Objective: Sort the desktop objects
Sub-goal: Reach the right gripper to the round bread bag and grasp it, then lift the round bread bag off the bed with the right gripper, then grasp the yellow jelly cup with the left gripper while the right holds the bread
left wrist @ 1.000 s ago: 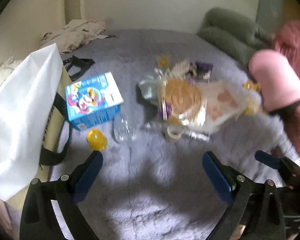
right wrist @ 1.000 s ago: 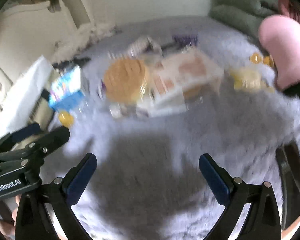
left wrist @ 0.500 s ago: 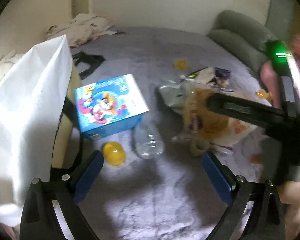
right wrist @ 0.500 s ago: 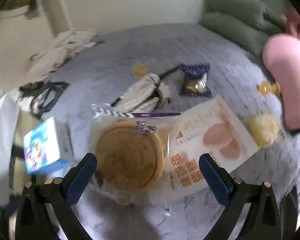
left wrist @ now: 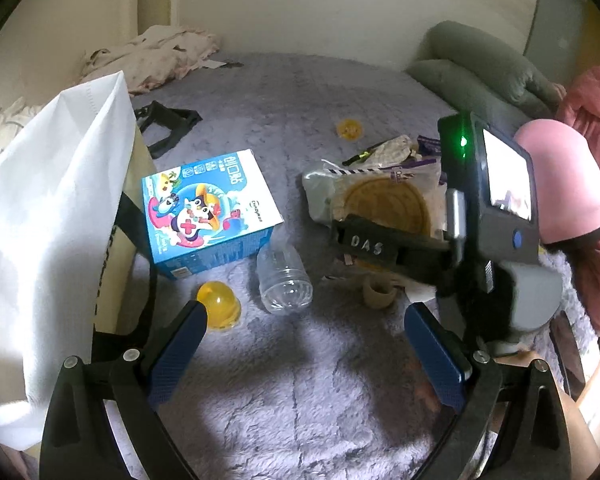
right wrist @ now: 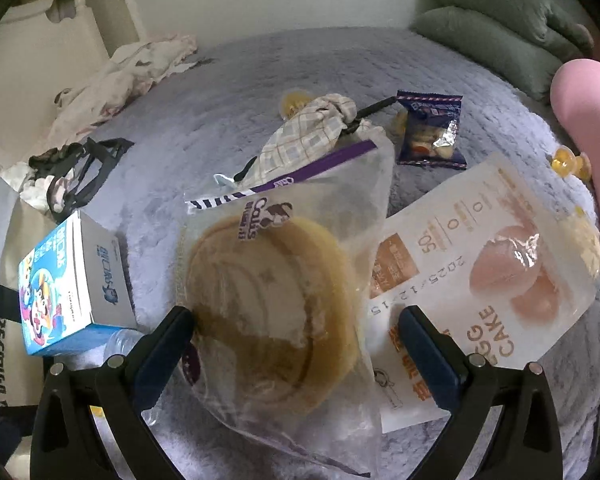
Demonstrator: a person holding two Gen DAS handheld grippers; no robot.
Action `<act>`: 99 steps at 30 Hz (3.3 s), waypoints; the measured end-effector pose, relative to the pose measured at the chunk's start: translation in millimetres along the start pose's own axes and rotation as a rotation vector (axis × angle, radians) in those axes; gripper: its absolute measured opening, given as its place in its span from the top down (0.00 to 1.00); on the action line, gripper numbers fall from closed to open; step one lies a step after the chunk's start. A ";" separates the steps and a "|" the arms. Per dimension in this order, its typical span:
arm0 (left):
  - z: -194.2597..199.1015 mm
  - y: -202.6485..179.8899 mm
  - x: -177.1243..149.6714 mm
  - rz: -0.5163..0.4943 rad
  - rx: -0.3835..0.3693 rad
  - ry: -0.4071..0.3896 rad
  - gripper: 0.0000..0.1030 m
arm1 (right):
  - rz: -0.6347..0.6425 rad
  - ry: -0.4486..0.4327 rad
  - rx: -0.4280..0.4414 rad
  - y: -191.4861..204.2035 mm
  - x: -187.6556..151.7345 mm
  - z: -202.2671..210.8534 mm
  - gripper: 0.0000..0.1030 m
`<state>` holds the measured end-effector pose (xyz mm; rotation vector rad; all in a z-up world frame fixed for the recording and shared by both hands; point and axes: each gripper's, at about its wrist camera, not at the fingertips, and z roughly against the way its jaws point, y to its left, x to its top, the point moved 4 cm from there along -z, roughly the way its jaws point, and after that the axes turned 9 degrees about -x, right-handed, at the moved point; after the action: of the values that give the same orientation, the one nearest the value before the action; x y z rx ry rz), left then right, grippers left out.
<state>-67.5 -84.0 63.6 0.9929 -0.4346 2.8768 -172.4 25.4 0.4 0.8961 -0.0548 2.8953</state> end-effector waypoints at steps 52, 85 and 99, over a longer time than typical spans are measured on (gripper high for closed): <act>-39.5 62.3 -17.1 0.138 0.015 0.052 0.05 | -0.004 0.071 -0.046 -69.5 -111.0 19.3 0.00; -50.8 93.2 -29.8 0.095 0.084 0.070 0.58 | -0.155 -0.053 0.166 -99.6 -116.5 34.1 0.00; 4.0 48.4 -27.7 -0.009 0.037 0.022 0.58 | -0.175 -0.030 0.131 -103.2 -120.0 43.4 0.11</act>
<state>-50.8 -130.7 37.9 0.9652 -0.3757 2.8946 -37.7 113.7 -31.4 0.9144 0.2036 2.7489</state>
